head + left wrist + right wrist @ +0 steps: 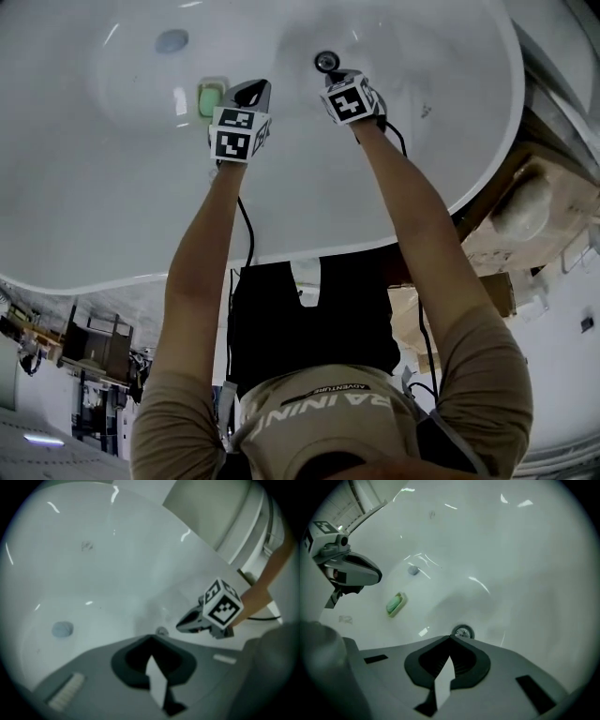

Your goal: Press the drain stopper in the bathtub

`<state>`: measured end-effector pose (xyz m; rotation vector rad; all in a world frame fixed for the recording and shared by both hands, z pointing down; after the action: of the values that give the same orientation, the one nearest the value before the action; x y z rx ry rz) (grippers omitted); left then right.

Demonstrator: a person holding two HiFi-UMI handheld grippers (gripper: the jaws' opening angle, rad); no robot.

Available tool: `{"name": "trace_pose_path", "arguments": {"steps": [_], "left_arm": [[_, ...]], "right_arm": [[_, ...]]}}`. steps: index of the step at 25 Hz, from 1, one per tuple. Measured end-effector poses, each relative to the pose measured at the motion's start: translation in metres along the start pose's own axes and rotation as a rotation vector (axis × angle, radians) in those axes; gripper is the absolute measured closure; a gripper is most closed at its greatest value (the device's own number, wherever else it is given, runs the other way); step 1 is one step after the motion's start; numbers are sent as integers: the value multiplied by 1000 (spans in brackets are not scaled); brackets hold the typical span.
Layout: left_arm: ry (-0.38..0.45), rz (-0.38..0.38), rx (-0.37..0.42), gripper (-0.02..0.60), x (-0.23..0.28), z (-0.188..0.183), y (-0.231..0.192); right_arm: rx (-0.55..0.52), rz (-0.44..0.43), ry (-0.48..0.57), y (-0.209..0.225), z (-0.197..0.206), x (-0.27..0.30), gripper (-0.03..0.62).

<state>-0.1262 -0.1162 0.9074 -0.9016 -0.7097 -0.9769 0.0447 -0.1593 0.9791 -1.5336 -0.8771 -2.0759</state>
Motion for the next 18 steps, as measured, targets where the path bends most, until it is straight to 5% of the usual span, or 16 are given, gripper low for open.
{"name": "trace_pose_path", "arguments": {"steps": [6, 18], "left_arm": [[25, -12, 26, 580, -66, -53, 15], [83, -31, 31, 580, -186, -120, 74]], "right_arm": [[66, 30, 49, -7, -36, -91, 586], [323, 31, 170, -64, -26, -261, 586]]}}
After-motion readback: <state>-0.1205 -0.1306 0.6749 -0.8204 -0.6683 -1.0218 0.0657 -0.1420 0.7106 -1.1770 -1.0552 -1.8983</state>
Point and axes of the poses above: the fingertips, and each gripper's own axes: x forward along the fingers, y to its right, z out of its underside, the point moved 6 cm from there along -x, backward along the fingers, and after that the axes turned 2 degrees about -z, right-handed, at the moved point
